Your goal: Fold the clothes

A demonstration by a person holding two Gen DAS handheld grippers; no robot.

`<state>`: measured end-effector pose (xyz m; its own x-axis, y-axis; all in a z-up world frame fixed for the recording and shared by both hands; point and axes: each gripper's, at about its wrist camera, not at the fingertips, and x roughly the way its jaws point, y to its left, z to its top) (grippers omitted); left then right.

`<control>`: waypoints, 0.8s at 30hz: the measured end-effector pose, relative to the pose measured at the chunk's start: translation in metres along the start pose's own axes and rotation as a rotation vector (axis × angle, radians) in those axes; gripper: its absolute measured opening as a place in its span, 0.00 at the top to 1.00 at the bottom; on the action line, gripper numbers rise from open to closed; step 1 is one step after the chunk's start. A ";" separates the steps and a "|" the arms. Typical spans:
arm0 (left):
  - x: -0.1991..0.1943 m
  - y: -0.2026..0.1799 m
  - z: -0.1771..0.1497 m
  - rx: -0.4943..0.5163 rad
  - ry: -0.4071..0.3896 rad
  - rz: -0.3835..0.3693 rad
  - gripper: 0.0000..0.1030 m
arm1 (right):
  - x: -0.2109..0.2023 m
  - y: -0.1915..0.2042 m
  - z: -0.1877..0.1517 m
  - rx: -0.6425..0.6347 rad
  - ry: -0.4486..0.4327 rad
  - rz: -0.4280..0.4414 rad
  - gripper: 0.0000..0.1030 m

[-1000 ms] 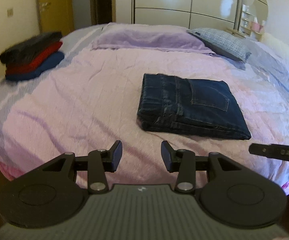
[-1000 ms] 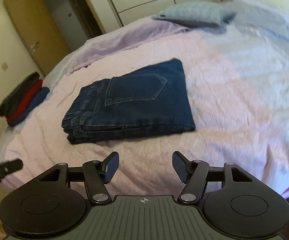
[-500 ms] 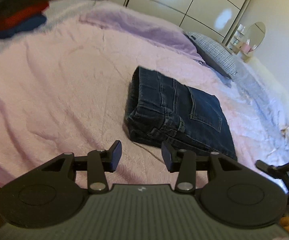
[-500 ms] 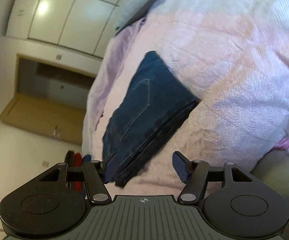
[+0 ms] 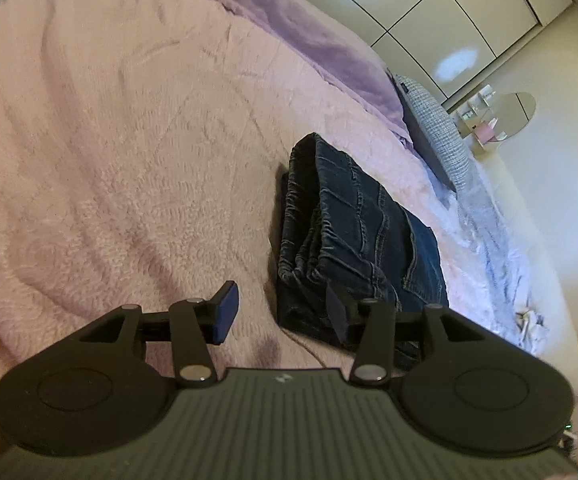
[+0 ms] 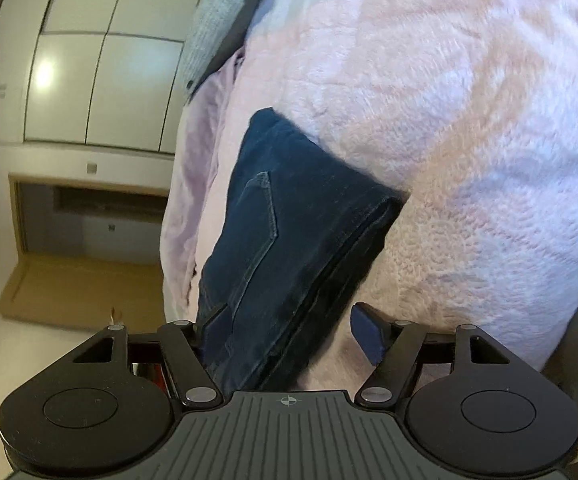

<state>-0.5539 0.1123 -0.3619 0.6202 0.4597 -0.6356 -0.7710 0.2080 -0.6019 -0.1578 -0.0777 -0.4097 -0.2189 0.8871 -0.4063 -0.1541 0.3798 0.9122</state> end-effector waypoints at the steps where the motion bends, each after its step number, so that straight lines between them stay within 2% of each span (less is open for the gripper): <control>1: 0.003 0.002 0.001 -0.008 0.007 -0.007 0.58 | 0.003 -0.001 -0.001 0.000 -0.006 -0.005 0.32; 5: 0.011 0.010 0.007 -0.037 0.025 -0.030 0.58 | 0.016 0.000 -0.006 -0.023 -0.024 -0.022 0.32; 11: 0.016 0.021 0.018 -0.070 0.019 -0.065 0.58 | 0.033 0.005 -0.035 -0.001 0.004 0.018 0.32; 13: 0.019 0.026 0.024 -0.069 0.022 -0.075 0.58 | 0.038 0.001 -0.044 0.000 -0.036 -0.002 0.32; 17: 0.027 0.034 0.042 -0.026 0.043 -0.091 0.58 | 0.048 -0.008 -0.049 0.031 -0.108 0.010 0.32; 20: 0.034 0.034 0.060 0.040 0.083 -0.096 0.58 | 0.050 -0.007 -0.053 0.036 -0.118 -0.013 0.32; 24: 0.048 0.024 0.082 0.066 0.189 -0.073 0.60 | 0.048 0.002 -0.051 0.059 -0.073 -0.085 0.32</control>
<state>-0.5547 0.2097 -0.3673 0.6858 0.2722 -0.6749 -0.7272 0.2941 -0.6203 -0.2175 -0.0478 -0.4306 -0.1368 0.8669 -0.4793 -0.1115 0.4672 0.8771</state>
